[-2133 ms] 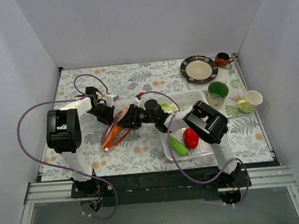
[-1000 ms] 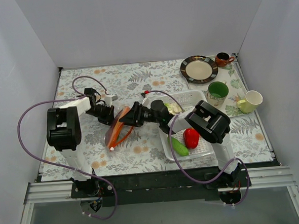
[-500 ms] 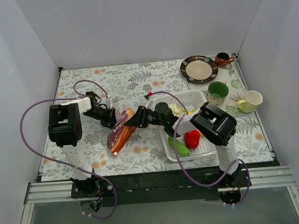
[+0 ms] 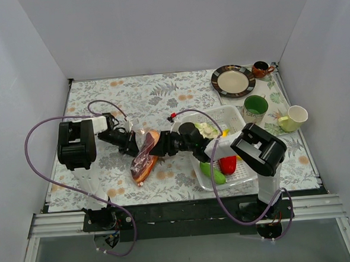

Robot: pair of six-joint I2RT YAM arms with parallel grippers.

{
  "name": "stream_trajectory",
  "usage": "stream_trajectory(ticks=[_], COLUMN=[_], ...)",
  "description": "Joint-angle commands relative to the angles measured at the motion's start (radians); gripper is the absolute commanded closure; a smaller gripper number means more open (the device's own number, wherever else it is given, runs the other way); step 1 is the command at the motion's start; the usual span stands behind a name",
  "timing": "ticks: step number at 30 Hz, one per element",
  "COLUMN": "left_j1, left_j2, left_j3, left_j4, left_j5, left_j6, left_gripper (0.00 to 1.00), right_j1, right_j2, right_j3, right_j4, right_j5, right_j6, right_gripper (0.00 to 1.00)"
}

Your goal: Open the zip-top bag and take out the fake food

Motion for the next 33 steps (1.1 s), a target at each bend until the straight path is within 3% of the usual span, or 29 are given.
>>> stream_trajectory(ticks=[1, 6, 11, 18, 26, 33], left_j1=[-0.014, 0.000, 0.121, 0.137, 0.137, 0.135], left_j2=[0.159, 0.145, 0.185, 0.193, 0.200, 0.203], left_j3=[-0.101, -0.077, -0.019, -0.018, -0.020, -0.029], left_j4=[0.160, 0.132, 0.055, 0.041, 0.042, 0.058], left_j5=[-0.552, -0.529, -0.423, -0.403, -0.401, -0.398], left_j6=[0.120, 0.107, 0.117, 0.122, 0.123, 0.113], left_gripper=[1.00, 1.00, 1.00, 1.00, 1.00, 1.00], right_j1=[-0.004, 0.005, 0.013, 0.011, 0.011, 0.011], right_j2=[-0.059, -0.122, -0.129, -0.010, 0.075, 0.068], right_j3=[-0.035, -0.035, -0.017, 0.104, 0.183, 0.140], right_j4=[-0.085, -0.267, -0.378, -0.403, -0.392, -0.142], right_j5=[0.033, 0.112, 0.196, 0.136, 0.075, -0.044], right_j6=[-0.053, -0.063, -0.055, -0.055, -0.035, 0.036], right_gripper=[0.34, 0.47, 0.48, 0.46, 0.44, 0.30])
